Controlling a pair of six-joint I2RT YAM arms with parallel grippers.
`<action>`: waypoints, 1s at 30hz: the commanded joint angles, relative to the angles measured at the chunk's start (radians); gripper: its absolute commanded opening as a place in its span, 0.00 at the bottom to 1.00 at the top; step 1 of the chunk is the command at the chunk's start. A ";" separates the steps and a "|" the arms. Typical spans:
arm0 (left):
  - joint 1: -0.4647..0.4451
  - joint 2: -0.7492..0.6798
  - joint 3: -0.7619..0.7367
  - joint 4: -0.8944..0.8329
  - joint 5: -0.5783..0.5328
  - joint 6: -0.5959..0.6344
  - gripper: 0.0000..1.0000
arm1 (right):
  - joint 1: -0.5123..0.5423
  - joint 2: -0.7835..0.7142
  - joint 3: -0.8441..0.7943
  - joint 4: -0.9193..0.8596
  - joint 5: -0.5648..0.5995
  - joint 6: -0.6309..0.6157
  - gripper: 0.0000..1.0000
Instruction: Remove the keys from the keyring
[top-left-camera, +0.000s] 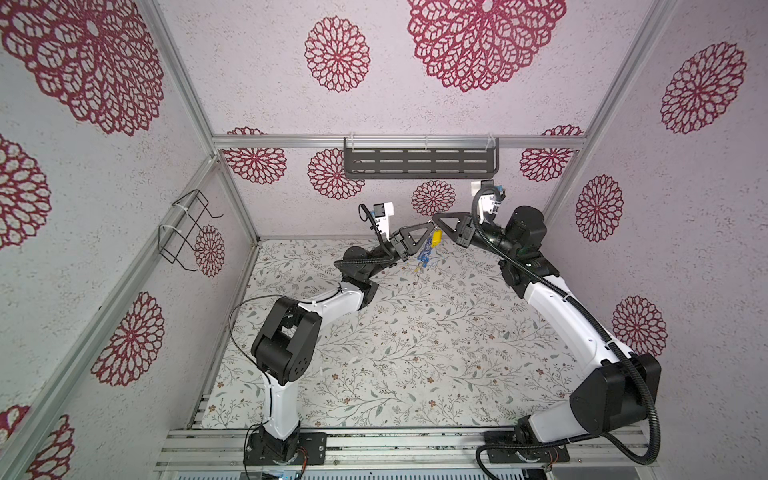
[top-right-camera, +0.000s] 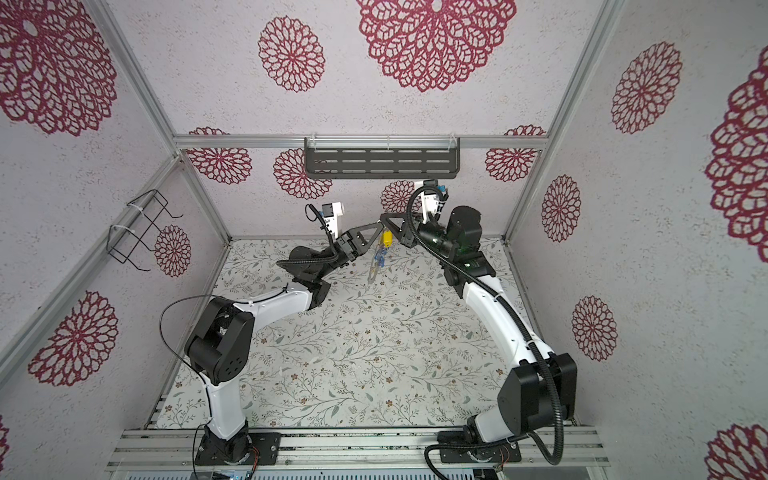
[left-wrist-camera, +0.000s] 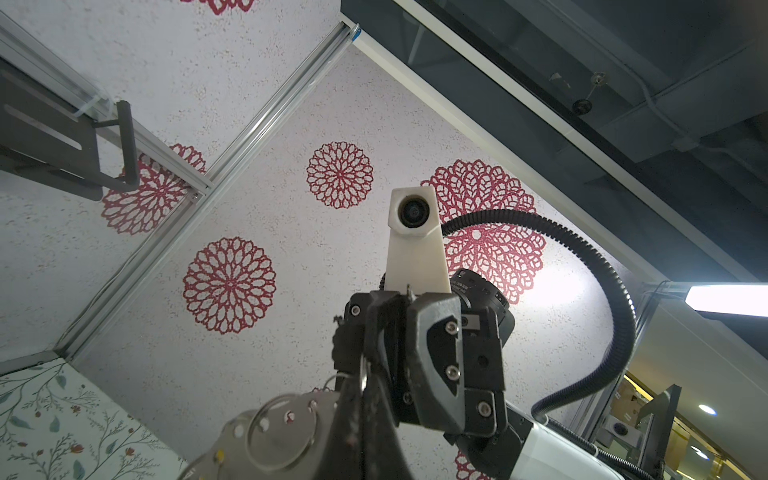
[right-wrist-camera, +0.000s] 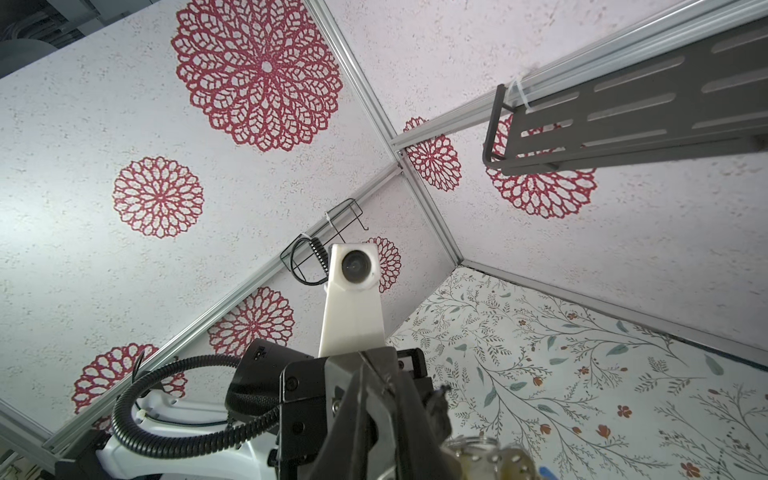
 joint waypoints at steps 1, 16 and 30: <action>-0.002 -0.012 0.005 0.027 0.001 0.014 0.00 | 0.004 -0.019 0.005 0.005 -0.019 -0.025 0.17; -0.004 -0.015 0.019 0.018 0.008 0.012 0.00 | 0.003 -0.038 -0.036 -0.040 -0.007 -0.077 0.28; -0.006 -0.005 0.031 0.012 0.008 0.012 0.00 | 0.032 -0.027 -0.087 0.056 -0.055 0.002 0.16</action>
